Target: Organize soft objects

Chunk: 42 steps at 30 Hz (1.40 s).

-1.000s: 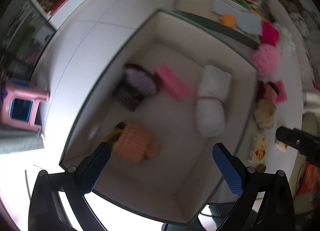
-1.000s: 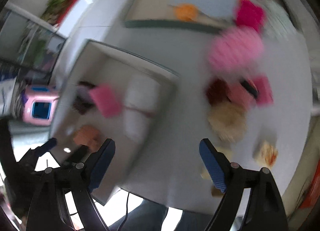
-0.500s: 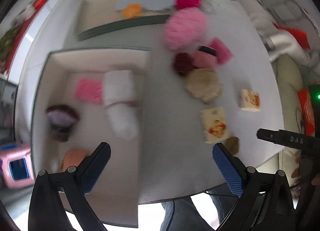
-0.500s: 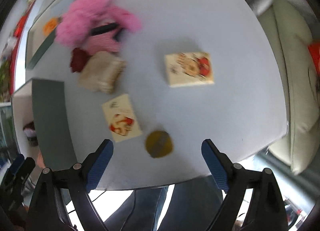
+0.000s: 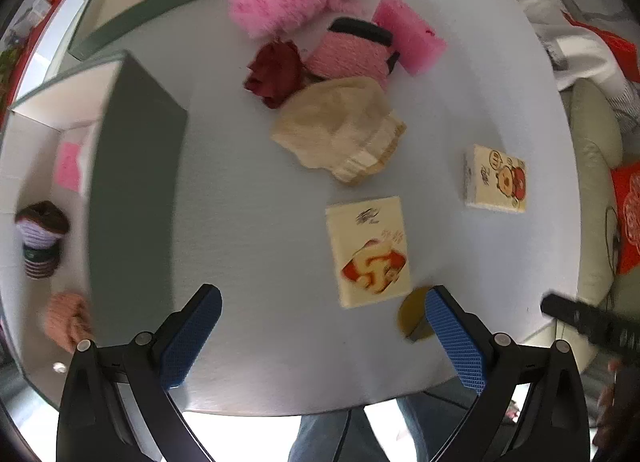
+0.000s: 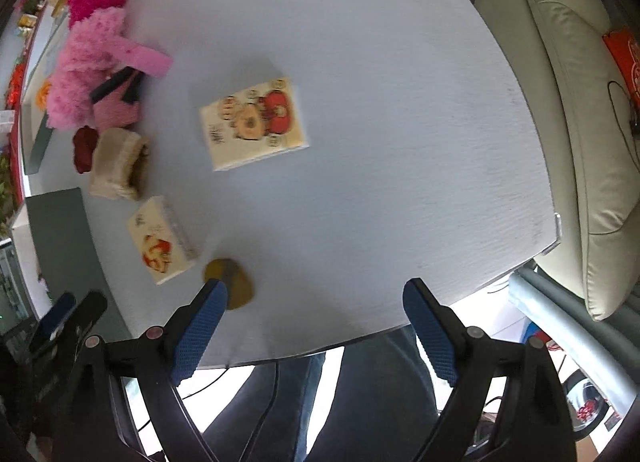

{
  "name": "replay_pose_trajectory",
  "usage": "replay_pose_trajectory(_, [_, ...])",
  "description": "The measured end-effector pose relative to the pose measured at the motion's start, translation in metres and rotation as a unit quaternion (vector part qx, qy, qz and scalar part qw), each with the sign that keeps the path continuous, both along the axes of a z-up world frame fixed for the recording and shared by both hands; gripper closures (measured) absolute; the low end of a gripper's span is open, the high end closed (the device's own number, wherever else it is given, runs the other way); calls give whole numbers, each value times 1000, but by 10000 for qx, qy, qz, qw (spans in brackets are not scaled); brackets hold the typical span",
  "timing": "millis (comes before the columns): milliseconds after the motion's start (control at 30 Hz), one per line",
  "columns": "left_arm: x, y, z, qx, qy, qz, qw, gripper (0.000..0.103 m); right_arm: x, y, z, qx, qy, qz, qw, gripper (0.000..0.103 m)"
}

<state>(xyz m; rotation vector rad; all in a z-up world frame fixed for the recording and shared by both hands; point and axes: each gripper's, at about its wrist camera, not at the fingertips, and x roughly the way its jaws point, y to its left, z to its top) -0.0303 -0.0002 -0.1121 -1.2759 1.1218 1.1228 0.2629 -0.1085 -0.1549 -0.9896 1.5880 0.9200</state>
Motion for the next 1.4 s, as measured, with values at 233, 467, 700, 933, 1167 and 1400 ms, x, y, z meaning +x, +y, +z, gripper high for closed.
replay_pose_trajectory(233, [32, 9, -37, -115, 301, 69, 9995, 0, 22, -10, -16, -241, -97, 112, 9996, 11])
replay_pose_trajectory(467, [37, 9, -64, -319, 504, 211, 9980, 0, 24, -11, -22, -248, -74, 224, 9994, 11])
replay_pose_trajectory(700, [25, 11, -74, -409, 553, 471, 9965, 0, -5, 22, -15, 92, -144, 797, 9967, 11])
replay_pose_trajectory(933, [-3, 6, -74, -295, 509, 585, 9966, 0, -44, 46, -21, 214, 95, 1288, 9914, 11])
replay_pose_trajectory(1167, [-1, 7, -75, -299, 465, 525, 9971, 0, -112, 15, -52, 123, 47, 2779, 9605, 11])
replay_pose_trajectory(1400, [1, 10, -76, -330, 455, 561, 9968, 0, -164, 4, -80, 232, -231, 3472, 9372, 7])
